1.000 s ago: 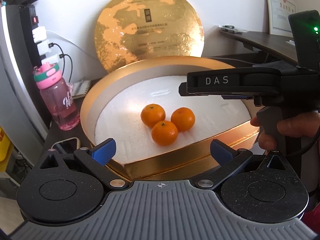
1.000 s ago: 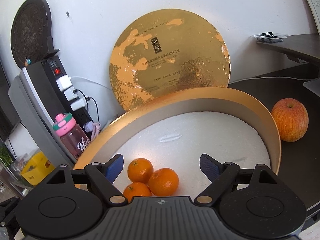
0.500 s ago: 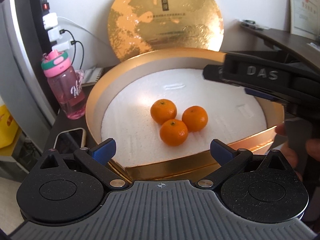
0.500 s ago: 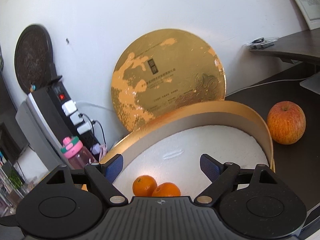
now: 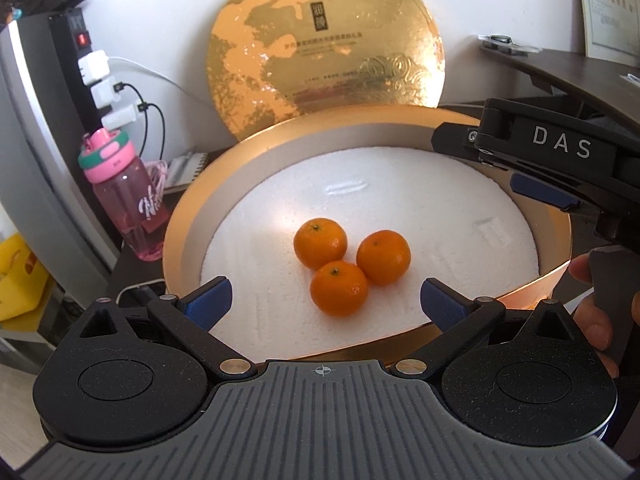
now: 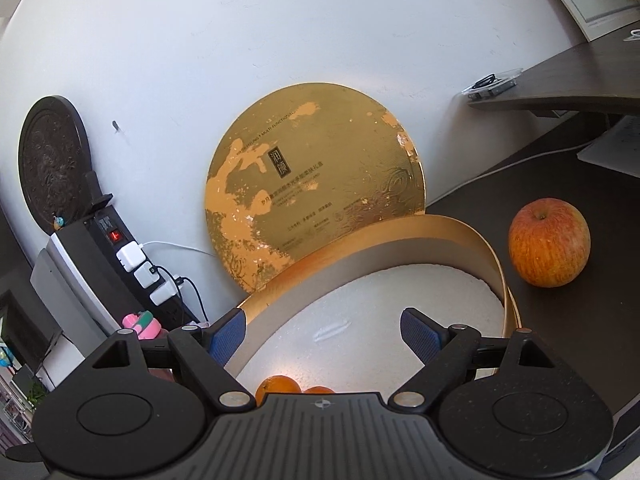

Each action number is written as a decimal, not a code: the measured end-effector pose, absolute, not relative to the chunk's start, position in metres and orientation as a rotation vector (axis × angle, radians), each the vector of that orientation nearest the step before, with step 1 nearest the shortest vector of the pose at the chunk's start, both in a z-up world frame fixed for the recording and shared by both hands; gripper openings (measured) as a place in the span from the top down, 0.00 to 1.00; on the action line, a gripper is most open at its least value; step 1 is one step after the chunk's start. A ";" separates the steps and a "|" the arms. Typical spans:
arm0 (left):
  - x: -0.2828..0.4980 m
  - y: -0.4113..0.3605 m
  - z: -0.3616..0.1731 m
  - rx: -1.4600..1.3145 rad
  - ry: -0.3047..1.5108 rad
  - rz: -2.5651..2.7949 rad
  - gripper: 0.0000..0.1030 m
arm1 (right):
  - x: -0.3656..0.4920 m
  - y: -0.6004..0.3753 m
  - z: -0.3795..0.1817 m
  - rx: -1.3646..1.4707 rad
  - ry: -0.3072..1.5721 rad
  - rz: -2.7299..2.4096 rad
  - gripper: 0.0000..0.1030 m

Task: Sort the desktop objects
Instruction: 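Move the right tool out of the box toward the red apple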

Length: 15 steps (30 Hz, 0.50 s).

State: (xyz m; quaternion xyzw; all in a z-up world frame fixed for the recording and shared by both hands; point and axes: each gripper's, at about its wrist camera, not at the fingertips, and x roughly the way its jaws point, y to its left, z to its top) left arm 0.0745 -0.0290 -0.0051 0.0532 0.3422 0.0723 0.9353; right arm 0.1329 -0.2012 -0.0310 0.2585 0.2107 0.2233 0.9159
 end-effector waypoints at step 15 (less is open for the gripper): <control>0.065 -0.001 0.001 0.070 0.636 0.027 0.00 | 0.138 -0.219 0.009 0.273 0.391 0.182 0.16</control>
